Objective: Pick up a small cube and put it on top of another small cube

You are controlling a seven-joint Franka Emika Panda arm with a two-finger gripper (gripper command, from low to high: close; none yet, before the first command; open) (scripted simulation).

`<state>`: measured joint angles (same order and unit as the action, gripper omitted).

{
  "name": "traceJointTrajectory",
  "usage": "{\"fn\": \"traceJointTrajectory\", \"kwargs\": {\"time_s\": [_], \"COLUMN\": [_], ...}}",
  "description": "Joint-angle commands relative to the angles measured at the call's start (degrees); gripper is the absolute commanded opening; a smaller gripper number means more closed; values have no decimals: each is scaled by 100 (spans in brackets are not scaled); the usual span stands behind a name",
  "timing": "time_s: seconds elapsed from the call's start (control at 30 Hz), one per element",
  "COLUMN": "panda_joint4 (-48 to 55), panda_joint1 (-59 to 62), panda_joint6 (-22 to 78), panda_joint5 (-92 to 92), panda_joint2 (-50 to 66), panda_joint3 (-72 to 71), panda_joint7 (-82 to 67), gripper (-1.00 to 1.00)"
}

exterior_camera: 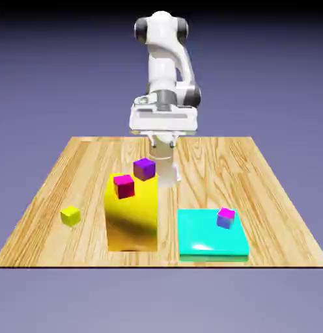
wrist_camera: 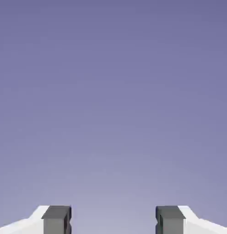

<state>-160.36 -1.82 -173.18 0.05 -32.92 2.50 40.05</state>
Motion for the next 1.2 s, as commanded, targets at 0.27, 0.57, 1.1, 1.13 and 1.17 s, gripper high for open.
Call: {"fn": "traceJointTrajectory", "kwargs": {"time_s": [0.27,0.57,1.1,1.13,1.17], "panda_joint4": [476,952,1798,1851,1904], "panda_joint1": [-846,-1693,-3197,-3291,-3385], "panda_joint6": [617,1234,2330,2399,2467], "panda_joint5": [37,75,141,145,149], "panda_joint2": [-197,-393,-742,-764,-786], "panda_joint3": [1869,3738,7060,7268,7476], "panda_joint7": [-1793,-3587,-6775,-6974,-7173], "gripper": [0,0,0,0,0]}}
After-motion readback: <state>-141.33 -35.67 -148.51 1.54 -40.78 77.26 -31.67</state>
